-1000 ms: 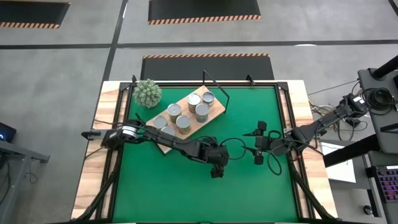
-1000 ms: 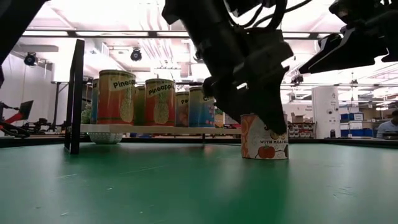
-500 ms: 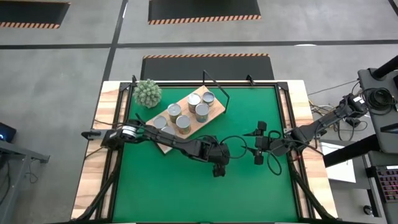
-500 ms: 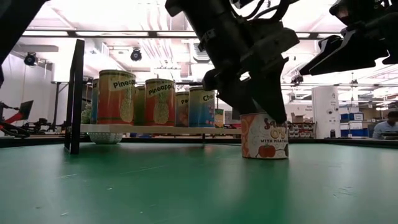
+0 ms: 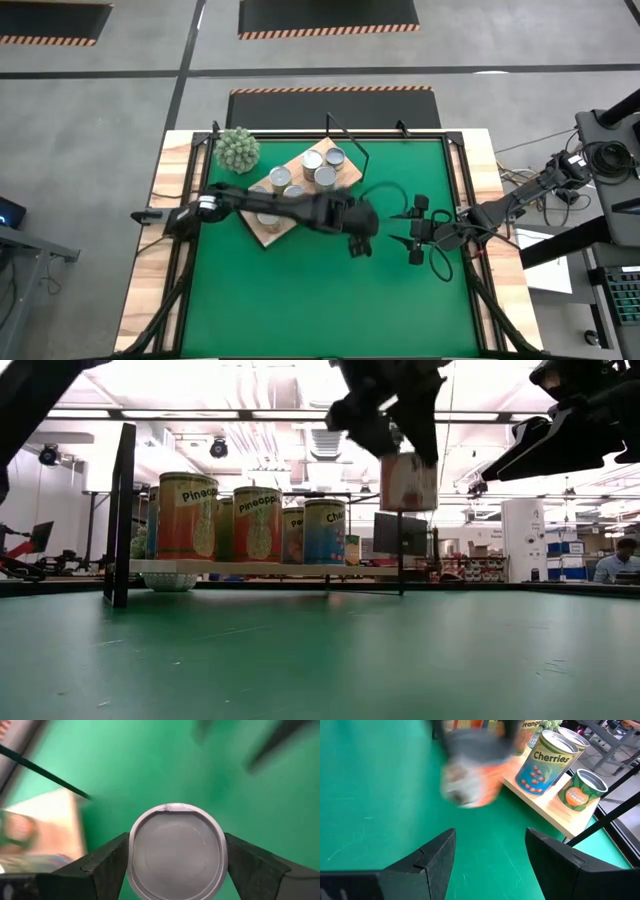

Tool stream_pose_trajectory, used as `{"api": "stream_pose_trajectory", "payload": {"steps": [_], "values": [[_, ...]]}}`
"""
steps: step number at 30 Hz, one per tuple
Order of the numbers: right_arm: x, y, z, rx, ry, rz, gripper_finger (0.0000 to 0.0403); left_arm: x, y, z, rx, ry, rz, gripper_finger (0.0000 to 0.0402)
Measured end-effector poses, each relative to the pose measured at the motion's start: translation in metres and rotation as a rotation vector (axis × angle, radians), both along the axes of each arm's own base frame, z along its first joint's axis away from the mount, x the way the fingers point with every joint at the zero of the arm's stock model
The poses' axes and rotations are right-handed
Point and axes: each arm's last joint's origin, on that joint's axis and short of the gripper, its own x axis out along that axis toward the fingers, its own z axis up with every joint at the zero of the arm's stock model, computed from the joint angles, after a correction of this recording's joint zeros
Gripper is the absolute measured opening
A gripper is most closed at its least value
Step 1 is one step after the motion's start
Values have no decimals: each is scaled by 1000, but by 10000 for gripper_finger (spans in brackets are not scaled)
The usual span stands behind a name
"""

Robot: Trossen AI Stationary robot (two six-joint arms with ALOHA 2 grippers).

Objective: Pick and place cans onto a shelf
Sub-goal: Put the canned sauce on the shelf

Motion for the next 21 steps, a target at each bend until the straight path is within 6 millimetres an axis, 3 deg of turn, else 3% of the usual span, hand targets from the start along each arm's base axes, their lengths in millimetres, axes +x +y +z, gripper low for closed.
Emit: {"api": "stream_pose_trajectory", "payload": {"steps": [6, 11, 21], "values": [[0, 0, -1, 14, 12, 14, 226, 2, 56, 32, 19, -55, 98, 279], [0, 0, -1, 14, 12, 19, 226, -3, 94, 24, 10, -4, 200, 279], [0, 0, -1, -1, 16, 27, 226, 6, 110, 1, 33, 8, 259, 279]]}}
